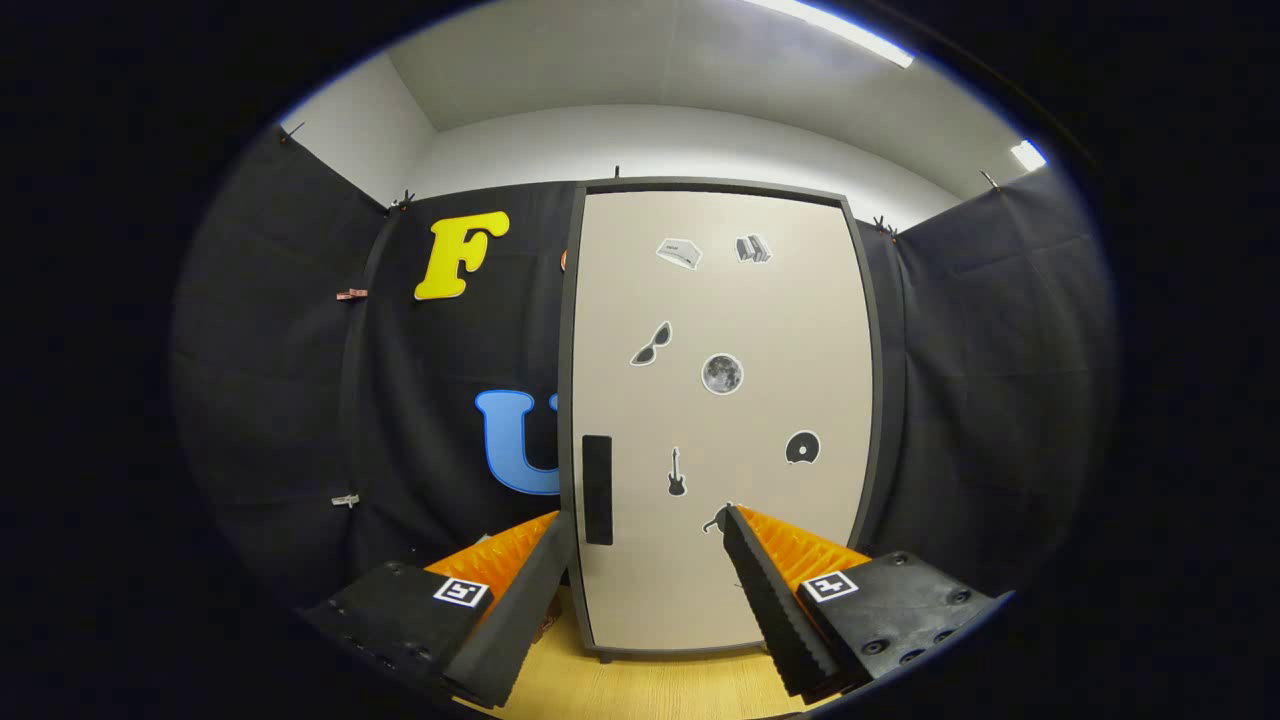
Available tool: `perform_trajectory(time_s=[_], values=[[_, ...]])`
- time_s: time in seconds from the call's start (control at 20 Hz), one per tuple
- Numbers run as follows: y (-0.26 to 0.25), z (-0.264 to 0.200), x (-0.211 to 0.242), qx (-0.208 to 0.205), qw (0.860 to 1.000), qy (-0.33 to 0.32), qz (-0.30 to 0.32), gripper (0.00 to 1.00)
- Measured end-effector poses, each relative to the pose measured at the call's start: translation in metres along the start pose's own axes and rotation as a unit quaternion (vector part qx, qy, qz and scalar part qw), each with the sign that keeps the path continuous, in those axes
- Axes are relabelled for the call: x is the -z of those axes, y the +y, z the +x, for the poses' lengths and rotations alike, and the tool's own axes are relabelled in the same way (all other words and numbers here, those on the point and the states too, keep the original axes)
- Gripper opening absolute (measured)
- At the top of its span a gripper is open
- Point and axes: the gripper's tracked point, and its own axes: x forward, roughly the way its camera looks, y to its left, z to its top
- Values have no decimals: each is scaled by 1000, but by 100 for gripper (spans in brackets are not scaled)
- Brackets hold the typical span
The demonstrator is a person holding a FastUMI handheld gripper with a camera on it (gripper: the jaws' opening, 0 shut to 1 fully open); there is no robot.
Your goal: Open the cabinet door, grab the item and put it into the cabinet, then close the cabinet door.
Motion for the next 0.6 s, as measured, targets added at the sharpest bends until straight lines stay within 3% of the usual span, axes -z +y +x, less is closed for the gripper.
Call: perform_trajectory(time_s=[0.6], values=[[28, 46, 13, -19, 1000, 6, 3, 97]])
